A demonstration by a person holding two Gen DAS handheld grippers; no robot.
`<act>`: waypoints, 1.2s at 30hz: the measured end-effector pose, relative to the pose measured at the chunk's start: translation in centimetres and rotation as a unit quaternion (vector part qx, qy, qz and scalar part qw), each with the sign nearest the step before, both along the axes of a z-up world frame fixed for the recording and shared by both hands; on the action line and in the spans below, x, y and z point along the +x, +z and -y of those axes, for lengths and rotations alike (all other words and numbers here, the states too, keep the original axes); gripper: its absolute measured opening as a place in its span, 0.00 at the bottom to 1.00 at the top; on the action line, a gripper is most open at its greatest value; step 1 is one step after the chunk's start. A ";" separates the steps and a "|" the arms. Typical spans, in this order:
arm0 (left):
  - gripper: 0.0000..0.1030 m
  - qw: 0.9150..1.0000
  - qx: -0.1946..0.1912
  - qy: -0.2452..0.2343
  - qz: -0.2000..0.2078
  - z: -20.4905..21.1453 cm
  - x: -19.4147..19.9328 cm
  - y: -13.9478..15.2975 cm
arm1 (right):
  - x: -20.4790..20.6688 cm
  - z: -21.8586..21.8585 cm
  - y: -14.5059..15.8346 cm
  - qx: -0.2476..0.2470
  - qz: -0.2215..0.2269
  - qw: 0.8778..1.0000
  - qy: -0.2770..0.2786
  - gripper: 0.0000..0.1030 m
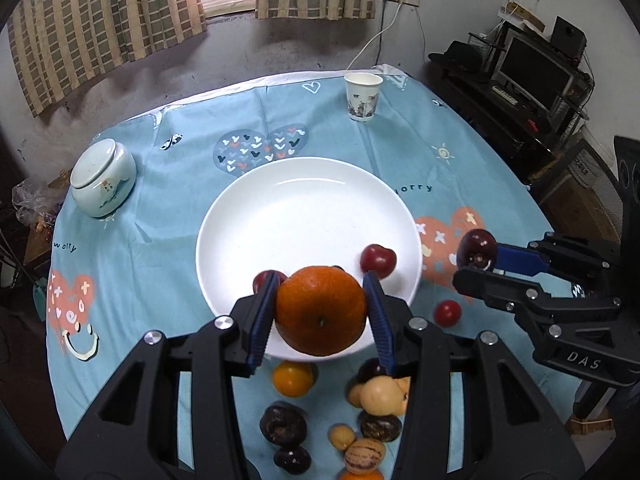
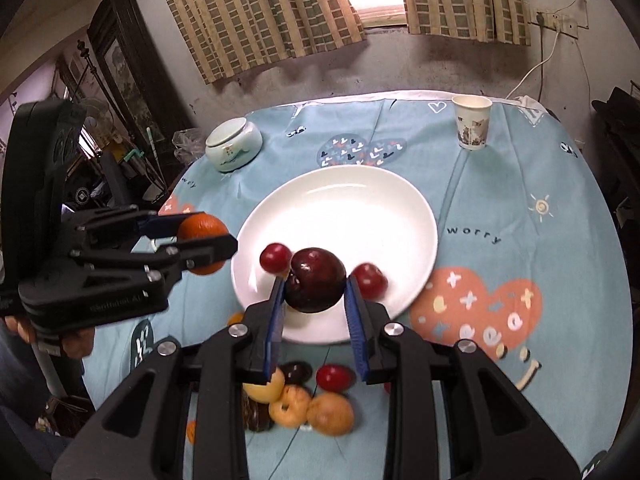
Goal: Organize fruits
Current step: 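Carry the tangerine and plum onto the white plate and open both tools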
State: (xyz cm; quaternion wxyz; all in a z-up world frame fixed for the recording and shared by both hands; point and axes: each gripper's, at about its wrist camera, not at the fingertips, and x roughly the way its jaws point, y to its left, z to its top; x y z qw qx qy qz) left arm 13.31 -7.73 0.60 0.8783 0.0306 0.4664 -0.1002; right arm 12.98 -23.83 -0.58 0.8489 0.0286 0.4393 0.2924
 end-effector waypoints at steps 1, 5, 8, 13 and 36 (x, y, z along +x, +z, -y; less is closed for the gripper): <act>0.43 1.000 0.001 0.004 -0.003 -0.1 0.4 -0.2 | 0.5 -0.2 -0.1 0.001 -0.002 1.000 0.002 0.29; 0.43 1.000 0.008 0.018 -0.009 -0.5 1.8 -1.2 | 2.4 -1.1 -0.6 -0.004 -0.006 1.000 0.006 0.29; 0.43 1.000 0.006 0.025 -0.016 -0.8 2.7 -2.0 | 3.3 -1.6 -0.8 -0.004 -0.006 1.000 0.012 0.29; 0.43 0.999 0.006 0.034 -0.027 -1.2 3.8 -3.0 | 4.8 -2.8 -1.8 -0.014 -0.013 1.000 0.019 0.29; 0.62 0.995 -0.001 0.061 -0.076 -2.7 8.4 -7.7 | 10.8 -3.9 -8.3 -0.088 -0.078 0.993 -0.013 0.32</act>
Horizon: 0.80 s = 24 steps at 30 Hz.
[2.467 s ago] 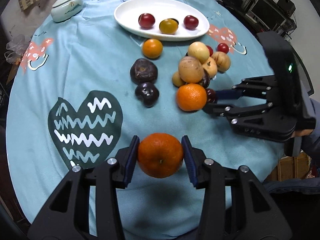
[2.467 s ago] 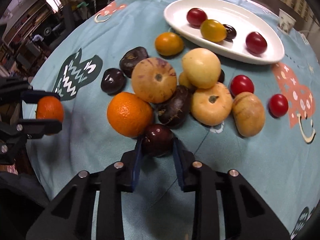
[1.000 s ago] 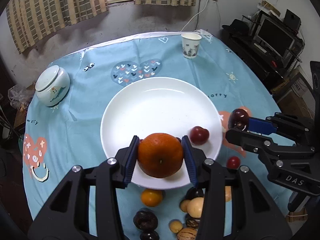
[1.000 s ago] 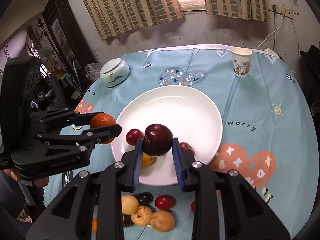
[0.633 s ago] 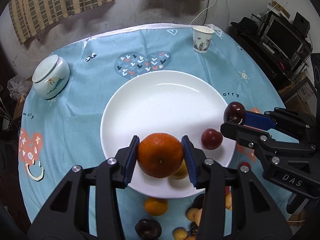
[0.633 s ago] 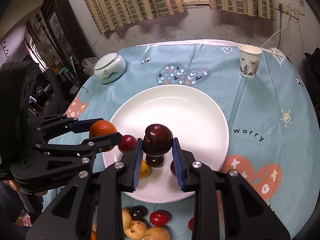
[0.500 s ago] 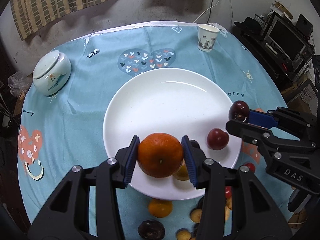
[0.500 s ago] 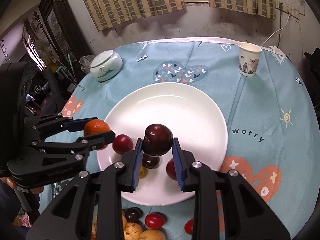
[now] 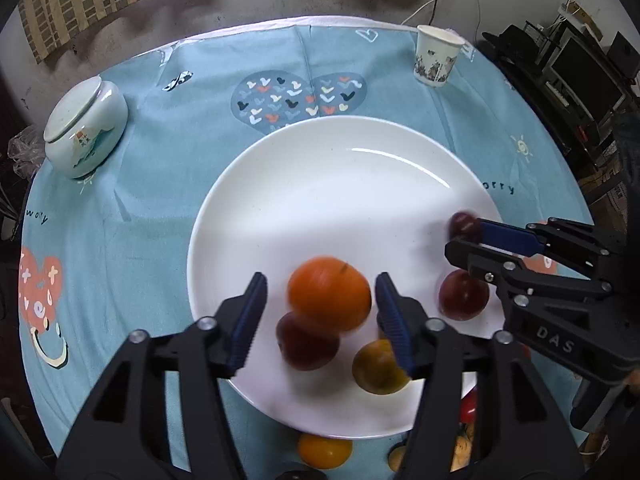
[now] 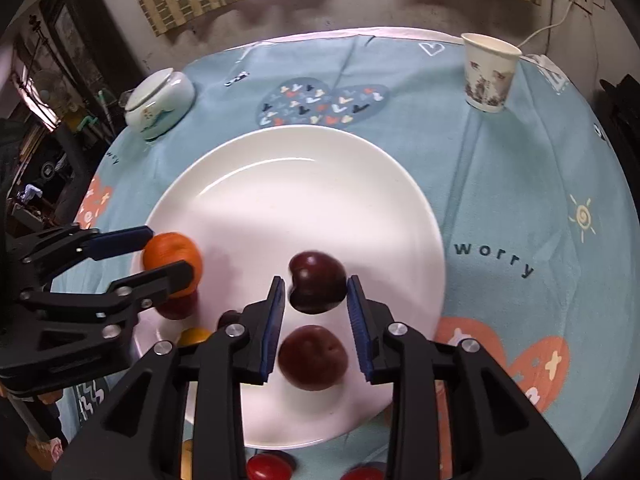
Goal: Organize fruits
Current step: 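Carry the tangerine and plum onto the white plate and open both tools, then withdraw both open tools from the plate back toward the fruit pile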
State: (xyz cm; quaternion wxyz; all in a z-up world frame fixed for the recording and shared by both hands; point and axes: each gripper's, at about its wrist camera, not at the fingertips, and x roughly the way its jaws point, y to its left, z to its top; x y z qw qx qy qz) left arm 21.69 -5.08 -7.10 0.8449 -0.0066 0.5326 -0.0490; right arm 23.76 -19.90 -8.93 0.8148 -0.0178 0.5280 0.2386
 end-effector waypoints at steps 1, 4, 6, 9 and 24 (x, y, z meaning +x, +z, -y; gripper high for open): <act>0.68 1.000 0.001 0.002 0.003 -0.1 0.0 0.2 | 0.0 0.2 0.0 0.007 0.000 1.000 0.000 0.32; 0.68 1.000 -0.003 0.009 0.003 -0.4 0.1 0.4 | 0.1 0.7 0.5 0.012 0.008 1.000 -0.010 0.64; 0.68 1.000 -0.005 0.015 0.006 -0.7 -0.1 0.8 | -0.3 0.7 1.4 0.007 0.023 1.000 -0.008 0.64; 0.68 1.000 -0.006 0.018 0.021 -1.2 -1.0 2.0 | -1.3 1.3 3.0 0.010 0.039 0.999 -0.007 0.64; 0.79 0.992 -0.016 -0.046 0.114 -1.8 -13.6 8.5 | -15.3 8.3 6.2 0.046 0.052 0.997 -0.023 0.85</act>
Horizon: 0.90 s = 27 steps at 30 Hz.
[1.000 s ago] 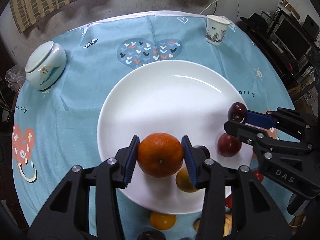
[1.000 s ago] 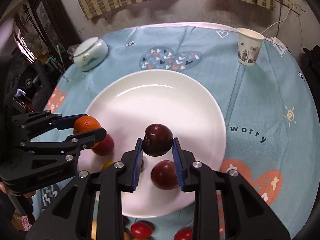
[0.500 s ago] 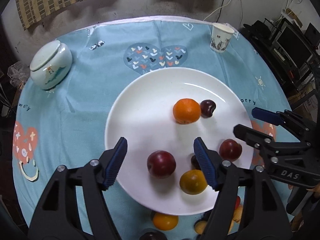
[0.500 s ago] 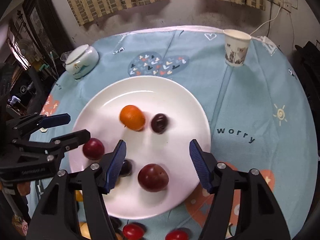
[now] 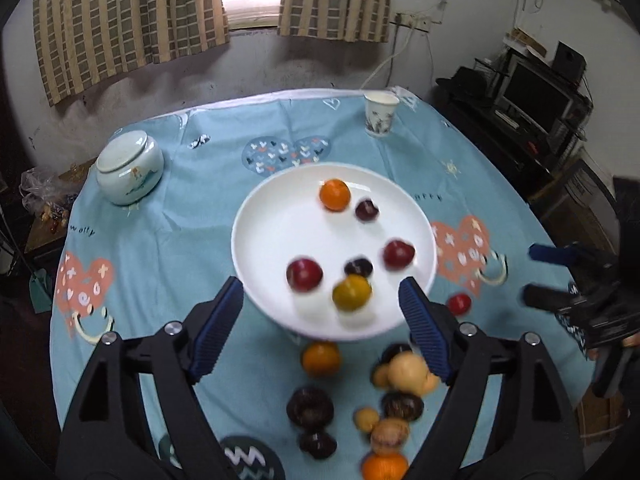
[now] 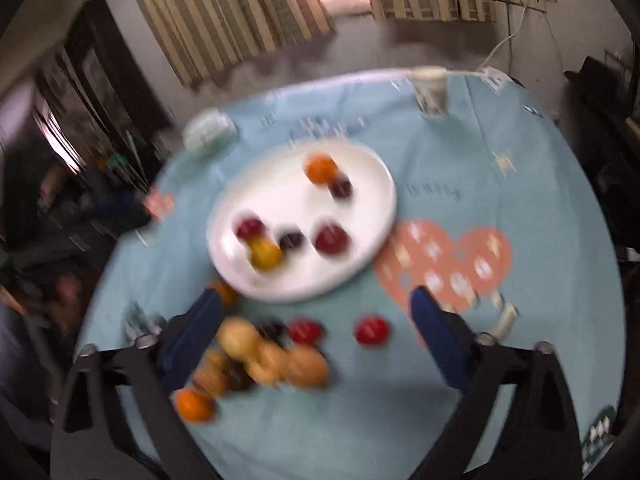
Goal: Organize fruits
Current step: 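Withdraw both open tools from the plate back toward the fruit pile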
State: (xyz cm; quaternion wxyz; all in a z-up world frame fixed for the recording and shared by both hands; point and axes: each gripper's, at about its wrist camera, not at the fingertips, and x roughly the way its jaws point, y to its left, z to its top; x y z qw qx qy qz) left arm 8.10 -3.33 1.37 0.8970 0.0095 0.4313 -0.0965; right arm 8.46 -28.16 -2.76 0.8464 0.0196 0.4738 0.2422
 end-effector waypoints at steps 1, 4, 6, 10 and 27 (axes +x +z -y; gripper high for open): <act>0.79 1.000 0.001 -0.003 -0.004 -0.1 -1.0 -0.2 | -1.0 -0.3 -1.2 -0.015 -0.013 1.000 0.008 0.80; 0.79 1.000 0.002 0.003 -0.020 -0.9 -3.5 -1.3 | -4.8 -1.5 -4.1 -0.036 -0.037 0.998 0.045 0.70; 0.79 0.999 0.001 0.017 -0.033 -1.9 -4.9 -2.1 | -7.1 -3.2 -5.4 -0.034 -0.051 0.995 0.078 0.70; 0.79 0.998 -0.001 0.028 -0.053 -2.9 -7.1 -3.1 | -7.9 -4.9 -6.4 -0.068 -0.032 0.993 0.088 0.70; 0.79 0.994 -0.005 0.041 -0.099 -1.5 -11.6 -5.1 | -2.2 -5.9 -8.7 -0.153 0.001 0.975 0.163 0.64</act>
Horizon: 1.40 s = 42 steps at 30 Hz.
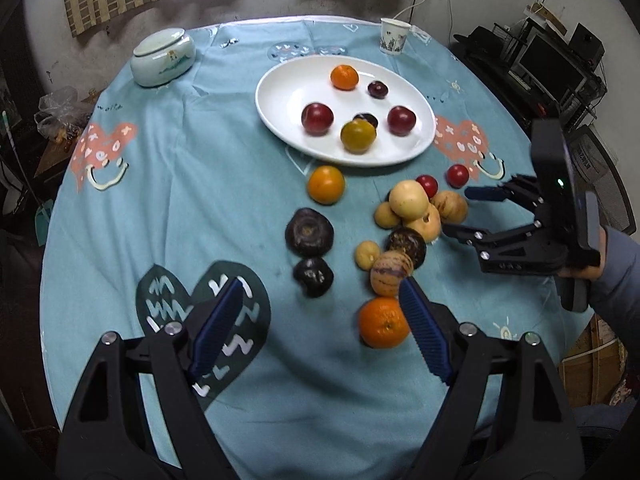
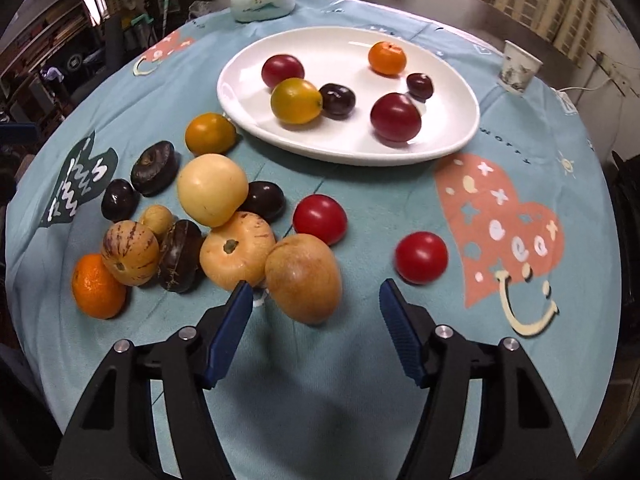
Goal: Organize fruits
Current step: 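Withdraw both open tools from the plate back toward the fruit pile, then grasp a large orange with the left tool while the right tool grasps a tan pear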
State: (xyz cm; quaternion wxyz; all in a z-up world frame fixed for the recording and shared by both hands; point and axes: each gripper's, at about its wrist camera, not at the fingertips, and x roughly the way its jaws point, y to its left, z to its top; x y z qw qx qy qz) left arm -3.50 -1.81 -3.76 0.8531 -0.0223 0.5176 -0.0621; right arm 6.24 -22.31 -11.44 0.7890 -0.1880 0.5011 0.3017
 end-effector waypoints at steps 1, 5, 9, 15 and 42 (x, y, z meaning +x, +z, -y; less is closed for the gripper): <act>0.79 1.000 -0.001 -0.002 -0.006 0.3 -0.2 -0.4 | 0.3 -0.1 -0.1 0.000 0.000 1.000 0.003 0.63; 0.79 0.999 -0.005 -0.025 -0.029 1.9 -0.9 -1.9 | 0.6 -0.5 -0.8 -0.020 -0.011 0.999 0.030 0.35; 0.79 0.998 -0.002 -0.047 -0.051 3.3 -0.8 -3.3 | 0.6 0.3 -0.8 0.003 -0.028 0.999 0.022 0.30; 0.79 0.994 0.007 -0.087 -0.066 5.5 -0.1 -5.4 | -0.2 2.5 -0.1 0.063 -0.065 0.996 -0.022 0.29; 0.43 0.995 -0.019 -0.089 -0.041 3.9 0.3 -3.4 | -5.3 4.6 0.5 0.128 -0.105 0.982 -0.090 0.30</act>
